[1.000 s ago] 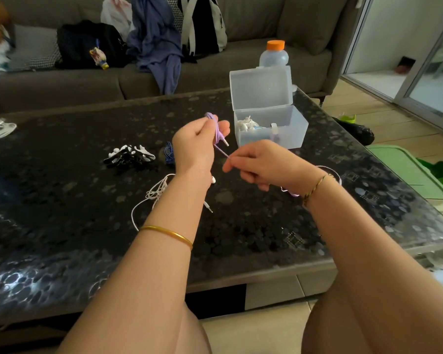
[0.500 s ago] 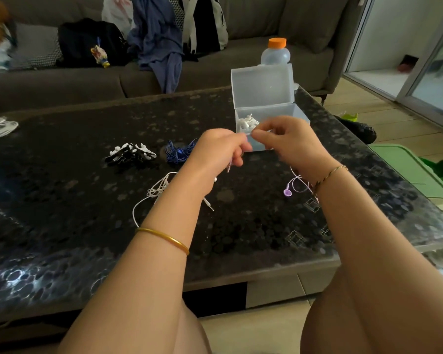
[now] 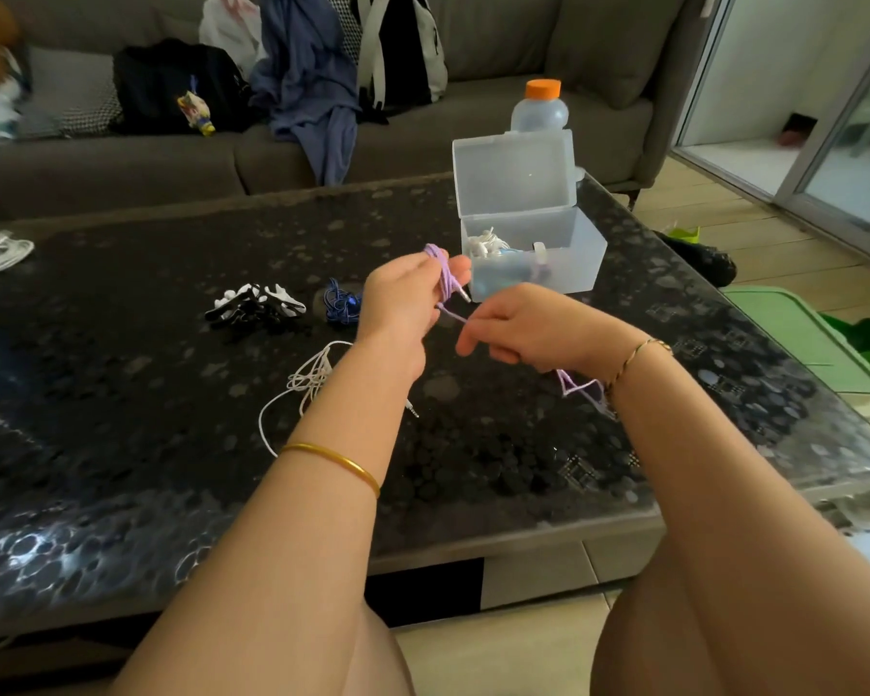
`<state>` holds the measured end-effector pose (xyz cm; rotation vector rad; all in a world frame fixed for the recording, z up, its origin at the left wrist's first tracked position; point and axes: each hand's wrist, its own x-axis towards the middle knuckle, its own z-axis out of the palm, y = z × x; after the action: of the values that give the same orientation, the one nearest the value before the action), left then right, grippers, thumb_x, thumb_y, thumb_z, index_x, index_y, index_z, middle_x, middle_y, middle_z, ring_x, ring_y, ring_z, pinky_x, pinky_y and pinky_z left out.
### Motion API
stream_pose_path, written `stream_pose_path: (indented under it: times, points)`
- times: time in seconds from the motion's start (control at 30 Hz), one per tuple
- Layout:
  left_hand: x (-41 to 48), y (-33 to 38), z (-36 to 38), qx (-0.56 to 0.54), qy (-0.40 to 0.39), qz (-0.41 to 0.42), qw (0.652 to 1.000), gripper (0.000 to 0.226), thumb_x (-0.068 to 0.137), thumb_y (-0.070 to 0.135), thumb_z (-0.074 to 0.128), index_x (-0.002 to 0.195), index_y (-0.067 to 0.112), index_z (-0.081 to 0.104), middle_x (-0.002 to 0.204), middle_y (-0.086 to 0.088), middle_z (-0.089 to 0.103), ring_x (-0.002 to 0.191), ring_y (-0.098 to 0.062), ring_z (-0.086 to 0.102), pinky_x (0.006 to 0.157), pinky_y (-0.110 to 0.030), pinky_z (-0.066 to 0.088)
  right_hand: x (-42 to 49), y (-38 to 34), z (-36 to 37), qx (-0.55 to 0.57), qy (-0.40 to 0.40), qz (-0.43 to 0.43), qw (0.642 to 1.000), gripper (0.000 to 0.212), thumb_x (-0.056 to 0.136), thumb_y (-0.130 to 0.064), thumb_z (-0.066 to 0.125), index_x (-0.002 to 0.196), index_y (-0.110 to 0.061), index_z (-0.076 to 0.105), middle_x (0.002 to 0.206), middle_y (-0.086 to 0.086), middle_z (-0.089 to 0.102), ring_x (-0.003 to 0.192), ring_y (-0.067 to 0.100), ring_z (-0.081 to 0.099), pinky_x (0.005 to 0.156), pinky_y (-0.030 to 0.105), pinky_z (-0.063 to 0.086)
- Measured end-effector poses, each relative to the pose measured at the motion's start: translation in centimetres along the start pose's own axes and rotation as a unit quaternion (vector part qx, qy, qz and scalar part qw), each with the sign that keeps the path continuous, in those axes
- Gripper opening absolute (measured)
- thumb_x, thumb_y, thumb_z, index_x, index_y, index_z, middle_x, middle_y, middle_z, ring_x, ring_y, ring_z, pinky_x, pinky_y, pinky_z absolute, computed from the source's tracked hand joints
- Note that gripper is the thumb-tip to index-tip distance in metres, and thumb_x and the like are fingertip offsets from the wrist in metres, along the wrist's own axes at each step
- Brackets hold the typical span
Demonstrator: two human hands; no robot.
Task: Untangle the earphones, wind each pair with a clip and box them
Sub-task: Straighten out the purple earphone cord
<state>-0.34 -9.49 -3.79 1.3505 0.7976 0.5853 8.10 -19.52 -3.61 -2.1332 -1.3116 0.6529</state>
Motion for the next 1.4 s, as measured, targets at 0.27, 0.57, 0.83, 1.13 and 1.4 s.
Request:
stream_pose_path:
  times: [0.27, 0.57, 0.83, 1.13, 1.4]
  points:
    - [-0.5, -0.5, 0.3, 0.309, -0.135, 0.082, 0.938, 0.03, 0.102, 0.025, 0.041, 0.095, 0.009, 0.066, 0.078, 0.002, 0.068, 0.069, -0.005, 0.063, 0.059, -0.011, 0.043, 0.6, 1.5, -1.4, -0.07, 0.198, -0.016, 0.978, 0.022, 0.093, -0.021, 0.054, 0.09, -0.003, 0.066, 0.088, 0.012, 0.064, 0.076, 0.025, 0.058, 0.073, 0.039, 0.052]
    - [-0.7, 1.1, -0.3, -0.211, -0.132, -0.137, 0.959, 0.032, 0.102, 0.028, 0.039, 0.089, 0.019, 0.067, 0.078, 0.009, 0.062, 0.075, -0.002, 0.056, 0.068, -0.023, 0.034, 1.2, 1.7, -0.2, 0.003, 0.147, -0.018, 0.989, 0.024, 0.094, -0.022, 0.054, 0.072, -0.02, 0.064, 0.063, -0.002, 0.05, 0.057, 0.008, 0.043, 0.05, 0.007, 0.033]
    - [0.1, -0.8, -0.8, 0.23, 0.002, 0.112, 0.967, 0.037, 0.099, 0.024, 0.046, 0.075, 0.004, 0.067, 0.076, 0.008, 0.069, 0.07, 0.006, 0.062, 0.068, -0.014, 0.042, 0.0, 0.2, -0.5, 0.009, 0.003, -0.019, 1.0, 0.018, 0.093, -0.023, 0.055, 0.083, -0.016, 0.069, 0.061, 0.003, 0.051, 0.045, 0.009, 0.041, 0.046, 0.023, 0.04]
    - [-0.3, 0.4, -0.2, 0.13, -0.15, -0.045, 0.979, 0.032, 0.097, 0.021, 0.043, 0.076, 0.014, 0.065, 0.049, 0.008, 0.052, 0.052, -0.008, 0.054, 0.052, -0.019, 0.039, 0.6, 1.4, -0.9, 0.037, 0.22, -0.02, 0.975, 0.016, 0.096, -0.022, 0.052, 0.089, -0.015, 0.065, 0.069, -0.004, 0.052, 0.053, 0.009, 0.048, 0.041, 0.013, 0.041]
    - [-0.3, 0.9, -0.8, -0.235, -0.118, -0.113, 0.958, 0.031, 0.102, 0.029, 0.038, 0.09, 0.019, 0.063, 0.058, 0.01, 0.065, 0.07, -0.004, 0.056, 0.067, -0.021, 0.035, 1.0, 0.0, 1.2, 0.216, 0.16, 0.023, 0.963, 0.02, 0.097, -0.013, 0.049, 0.087, -0.004, 0.063, 0.066, 0.006, 0.057, 0.045, 0.009, 0.053, 0.049, 0.025, 0.054]
